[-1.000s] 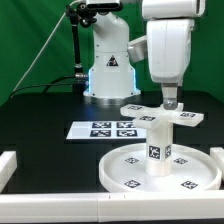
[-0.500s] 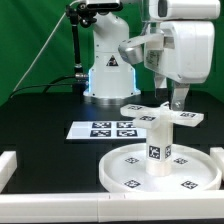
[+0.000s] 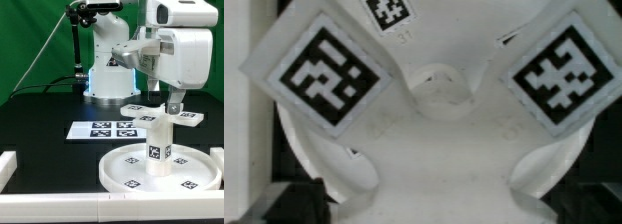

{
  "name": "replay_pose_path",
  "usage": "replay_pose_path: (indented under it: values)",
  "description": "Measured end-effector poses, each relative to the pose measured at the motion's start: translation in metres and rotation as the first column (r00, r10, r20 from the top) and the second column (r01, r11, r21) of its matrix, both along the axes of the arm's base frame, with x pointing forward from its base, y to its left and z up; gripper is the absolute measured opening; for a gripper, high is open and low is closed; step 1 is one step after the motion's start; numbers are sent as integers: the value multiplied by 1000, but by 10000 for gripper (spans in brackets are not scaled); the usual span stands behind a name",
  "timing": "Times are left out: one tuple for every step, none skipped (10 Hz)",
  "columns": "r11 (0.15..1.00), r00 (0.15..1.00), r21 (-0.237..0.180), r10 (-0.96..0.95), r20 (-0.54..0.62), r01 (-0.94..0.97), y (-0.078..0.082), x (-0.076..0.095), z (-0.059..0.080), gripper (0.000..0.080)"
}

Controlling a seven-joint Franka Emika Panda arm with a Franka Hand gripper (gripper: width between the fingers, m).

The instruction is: Assemble round table

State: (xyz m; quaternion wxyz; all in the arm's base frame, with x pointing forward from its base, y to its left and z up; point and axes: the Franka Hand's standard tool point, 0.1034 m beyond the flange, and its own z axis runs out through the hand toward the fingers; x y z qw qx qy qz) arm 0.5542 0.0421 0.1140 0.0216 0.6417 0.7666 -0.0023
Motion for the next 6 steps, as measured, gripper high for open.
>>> replay_pose_path:
  values:
    - [1000,1000,0,-1,-5,1,-1,-2,-3,649]
    - [1000,1000,-1,-1,-9,1,-1,-3,-5,649]
    - [1000,1000,-1,-2,-13,2,-1,-3,-7,649]
    - [1000,1000,-1,-3,-16,3,-1,-4,-8,649]
    - [1000,1000,-1,-4,-18,4,-1,-4,-9,649]
    - [1000,1000,-1,-5,-21,5,-2,-5,-11,649]
